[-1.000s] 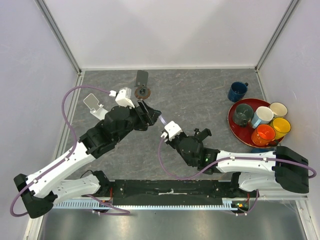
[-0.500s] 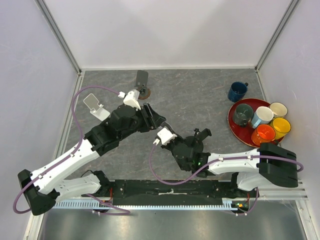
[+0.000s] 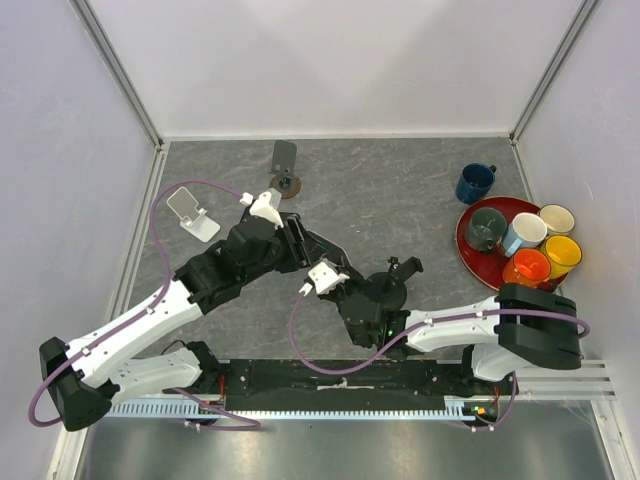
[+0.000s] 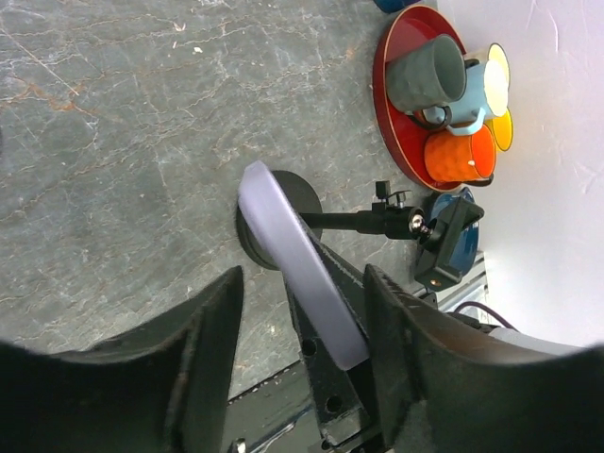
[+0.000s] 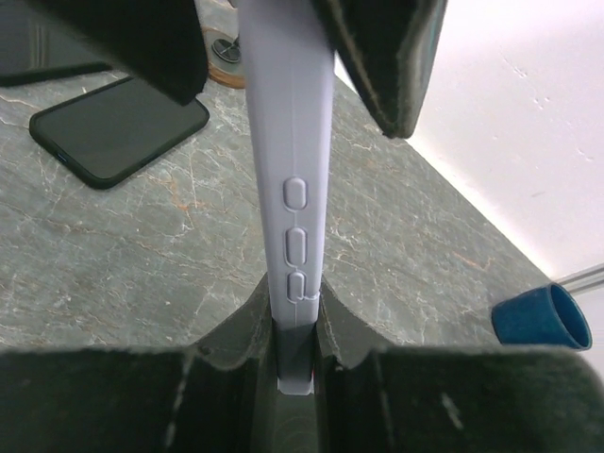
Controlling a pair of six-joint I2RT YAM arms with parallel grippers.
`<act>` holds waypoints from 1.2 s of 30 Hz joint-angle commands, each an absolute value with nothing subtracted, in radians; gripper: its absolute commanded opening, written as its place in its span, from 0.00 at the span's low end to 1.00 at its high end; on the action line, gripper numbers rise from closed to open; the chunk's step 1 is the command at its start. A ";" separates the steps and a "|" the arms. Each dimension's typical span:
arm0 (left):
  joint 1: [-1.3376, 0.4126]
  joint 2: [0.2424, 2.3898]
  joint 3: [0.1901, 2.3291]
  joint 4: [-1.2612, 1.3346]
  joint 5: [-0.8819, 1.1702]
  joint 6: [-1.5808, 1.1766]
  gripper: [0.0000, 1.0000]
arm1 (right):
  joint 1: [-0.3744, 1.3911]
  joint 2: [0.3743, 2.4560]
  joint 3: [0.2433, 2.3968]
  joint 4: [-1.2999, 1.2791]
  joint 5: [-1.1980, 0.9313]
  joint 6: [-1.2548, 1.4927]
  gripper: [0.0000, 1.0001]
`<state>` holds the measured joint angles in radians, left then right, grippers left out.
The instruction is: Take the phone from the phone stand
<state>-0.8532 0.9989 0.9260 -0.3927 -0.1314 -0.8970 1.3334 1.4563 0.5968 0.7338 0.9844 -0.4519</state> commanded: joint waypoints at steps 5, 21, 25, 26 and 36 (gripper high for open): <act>-0.853 0.994 0.905 -0.315 -0.077 -0.943 0.49 | 1.365 1.505 0.656 0.897 1.055 -0.522 0.01; -0.709 0.969 0.900 -0.308 0.076 -0.824 0.02 | 1.370 1.424 0.703 0.643 0.889 -0.381 0.69; -0.585 0.977 0.910 -0.301 0.269 -0.746 0.02 | 1.368 1.335 0.745 0.389 0.685 -0.316 0.96; -0.566 0.980 0.926 -0.316 0.305 -0.692 0.02 | 1.365 1.319 0.756 0.344 0.605 -0.302 0.98; -0.446 0.997 1.040 -0.423 0.609 -0.326 0.02 | 1.209 1.115 0.913 -0.112 0.165 -0.224 0.98</act>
<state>-0.4641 1.0130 0.9604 -0.4496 0.3916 -0.5285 1.2778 1.1980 0.8349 0.0784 0.3958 -0.2707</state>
